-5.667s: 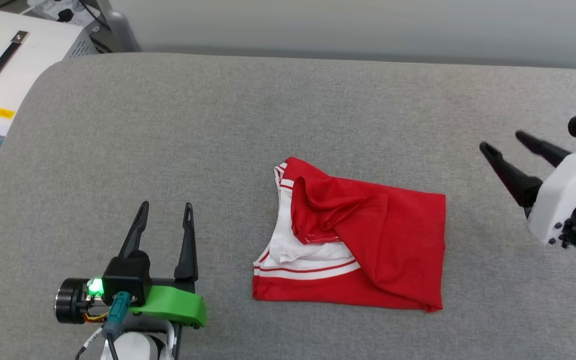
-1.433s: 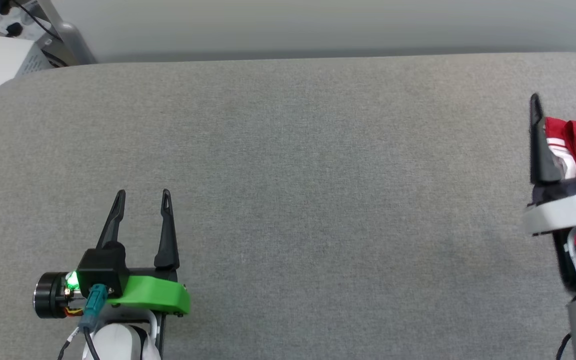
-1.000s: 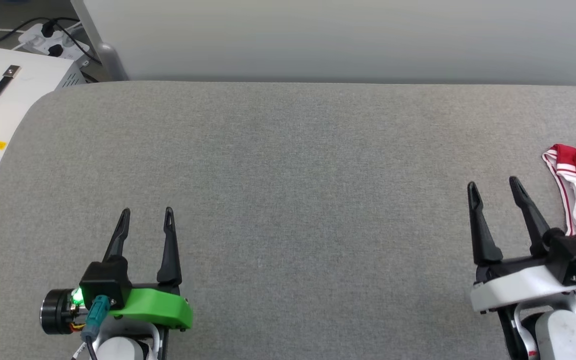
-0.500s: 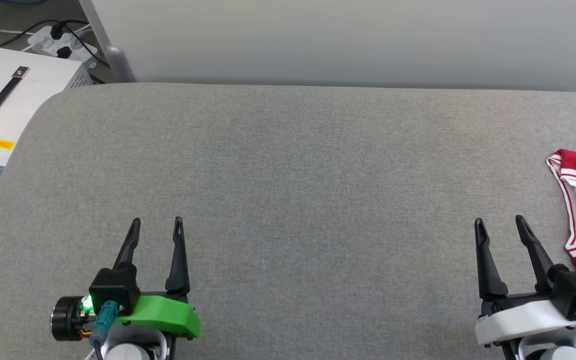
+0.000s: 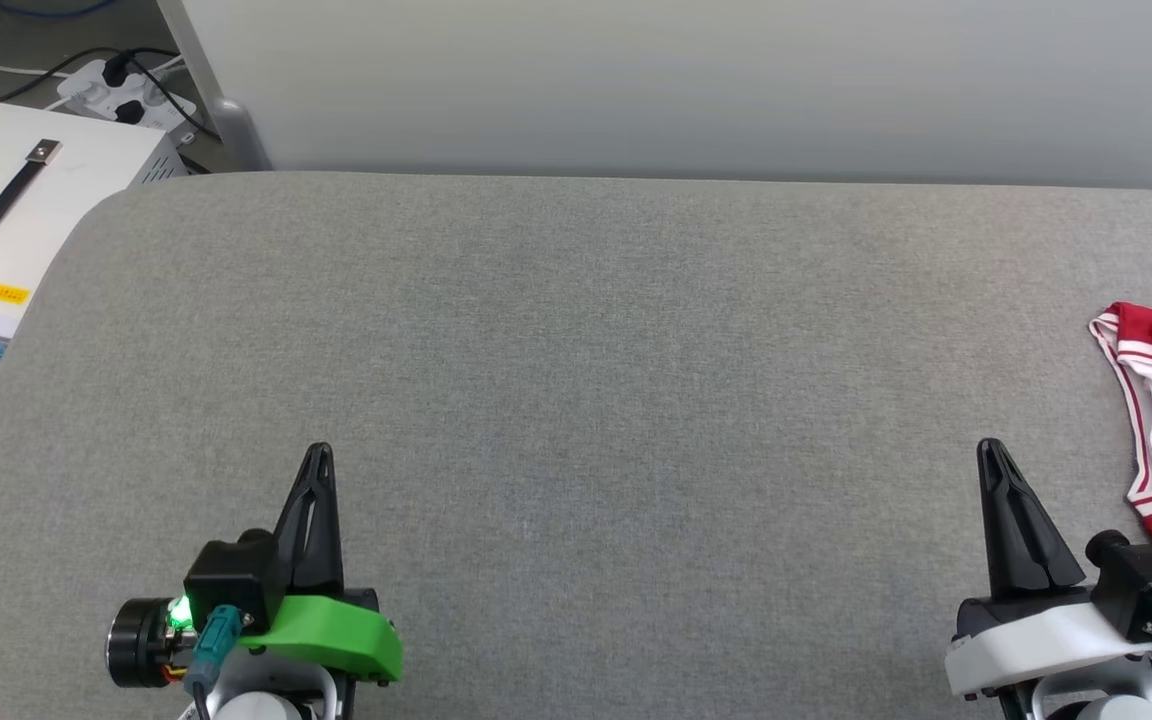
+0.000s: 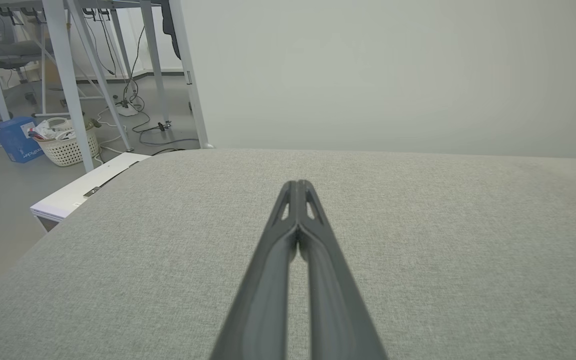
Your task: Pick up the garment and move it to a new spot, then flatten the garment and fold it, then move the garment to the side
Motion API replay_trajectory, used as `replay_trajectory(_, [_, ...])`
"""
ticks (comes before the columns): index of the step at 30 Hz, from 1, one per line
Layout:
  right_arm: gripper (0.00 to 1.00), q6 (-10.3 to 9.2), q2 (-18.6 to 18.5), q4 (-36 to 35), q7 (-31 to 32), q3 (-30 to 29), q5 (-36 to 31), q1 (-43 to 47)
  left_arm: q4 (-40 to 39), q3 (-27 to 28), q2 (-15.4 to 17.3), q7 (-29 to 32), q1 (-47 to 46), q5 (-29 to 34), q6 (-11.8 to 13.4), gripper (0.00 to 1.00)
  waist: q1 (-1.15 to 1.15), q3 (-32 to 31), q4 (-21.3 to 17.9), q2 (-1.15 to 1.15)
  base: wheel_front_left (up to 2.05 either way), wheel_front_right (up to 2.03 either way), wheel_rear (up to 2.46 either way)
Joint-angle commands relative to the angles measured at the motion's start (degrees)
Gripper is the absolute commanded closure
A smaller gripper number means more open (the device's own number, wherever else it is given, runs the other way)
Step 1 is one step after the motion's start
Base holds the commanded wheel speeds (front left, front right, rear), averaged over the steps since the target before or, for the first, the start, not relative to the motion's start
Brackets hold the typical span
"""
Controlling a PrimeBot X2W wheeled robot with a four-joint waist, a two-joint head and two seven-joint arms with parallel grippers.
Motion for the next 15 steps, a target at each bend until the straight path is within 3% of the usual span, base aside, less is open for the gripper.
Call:
replay_trajectory(1, [1.0, 0.0, 0.0, 0.0, 0.3, 0.0, -0.2, -0.1, -0.2, 0.0, 0.0, 0.4, 0.0, 0.2, 0.1, 1.0, 0.0, -0.1, 0.0, 0.0, 0.0, 0.0, 0.0])
replay_trajectory(15, [1.0, -0.01, 0.0, 0.0, 1.9, 0.2, -1.0, -0.4, -0.9, 0.2, -0.1, 2.0, 0.2, 0.7, 0.3, 1.0, 0.0, -0.6, -0.3, 0.0, 0.0, 0.0, 0.0])
